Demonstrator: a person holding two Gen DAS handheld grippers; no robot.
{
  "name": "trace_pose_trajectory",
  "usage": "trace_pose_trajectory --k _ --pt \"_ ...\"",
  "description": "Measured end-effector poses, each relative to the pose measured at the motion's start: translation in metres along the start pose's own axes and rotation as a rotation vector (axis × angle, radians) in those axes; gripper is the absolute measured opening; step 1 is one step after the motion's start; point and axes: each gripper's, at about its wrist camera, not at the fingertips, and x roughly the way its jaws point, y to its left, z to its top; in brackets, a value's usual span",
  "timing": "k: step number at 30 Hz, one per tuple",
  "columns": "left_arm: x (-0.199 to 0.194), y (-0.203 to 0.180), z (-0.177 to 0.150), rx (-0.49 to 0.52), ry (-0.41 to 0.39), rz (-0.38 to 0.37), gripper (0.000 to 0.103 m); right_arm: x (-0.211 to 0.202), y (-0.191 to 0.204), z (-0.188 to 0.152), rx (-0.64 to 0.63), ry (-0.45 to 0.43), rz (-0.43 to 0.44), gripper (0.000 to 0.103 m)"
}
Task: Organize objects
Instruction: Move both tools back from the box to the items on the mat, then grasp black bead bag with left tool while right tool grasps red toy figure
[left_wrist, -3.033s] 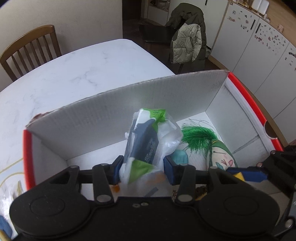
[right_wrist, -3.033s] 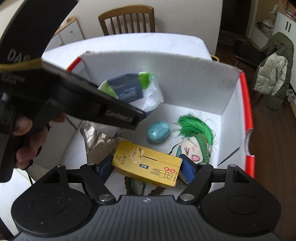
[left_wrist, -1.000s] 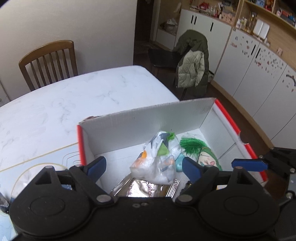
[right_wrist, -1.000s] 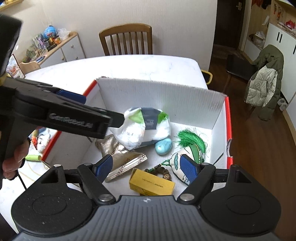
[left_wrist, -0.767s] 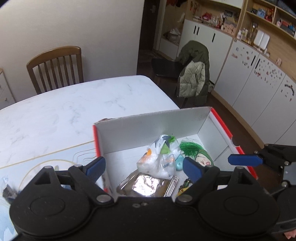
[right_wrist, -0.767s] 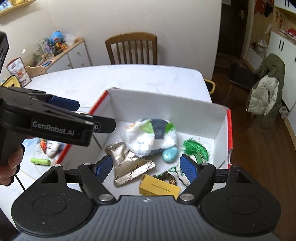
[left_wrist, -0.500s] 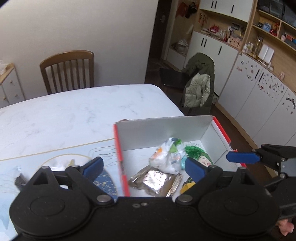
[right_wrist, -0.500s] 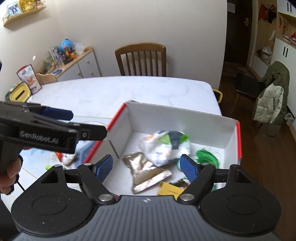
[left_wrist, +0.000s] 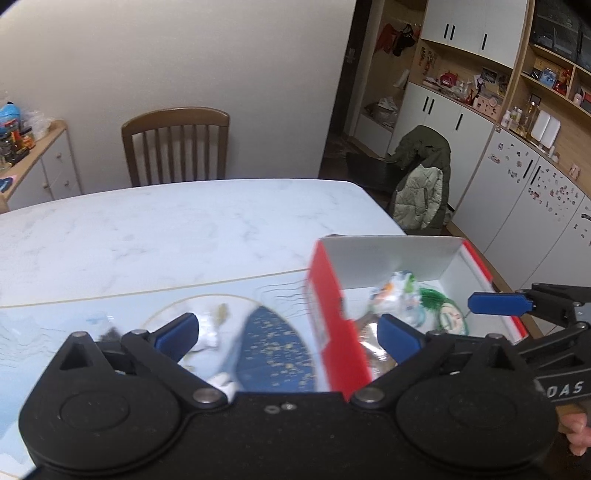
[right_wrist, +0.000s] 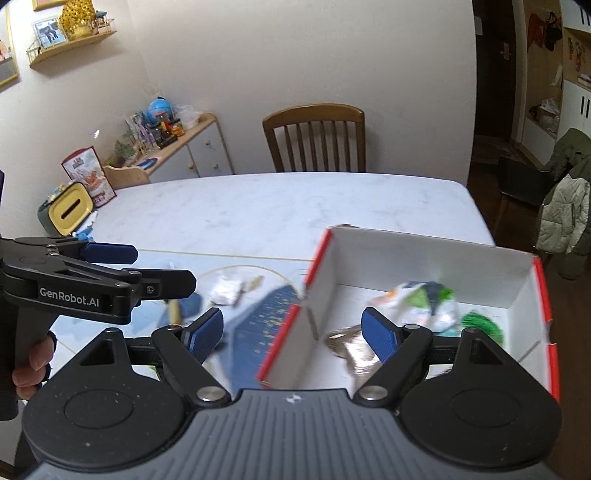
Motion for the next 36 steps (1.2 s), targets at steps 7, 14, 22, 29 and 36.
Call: trace_pose_trajectory --k 7,14,22,29,36 --pt "-0.010 0.058 -0.008 -0.009 -0.007 0.018 0.103 0.016 0.047 -0.002 0.014 -0.009 0.018 0.084" --pt "-0.010 0.116 -0.019 -0.042 -0.021 0.056 0.103 0.045 0.089 -0.009 0.006 0.024 0.001 0.084" --pt "0.009 0.174 -0.028 -0.123 0.042 0.017 0.103 0.084 0.116 -0.017 0.019 0.088 -0.035 0.084" --pt "0.032 0.203 -0.034 -0.140 0.061 0.020 0.103 0.108 0.135 -0.019 -0.017 0.127 -0.042 0.084" --pt "0.059 0.216 -0.042 -0.110 0.073 0.025 0.103 0.137 0.158 -0.030 -0.103 0.195 -0.031 0.084"
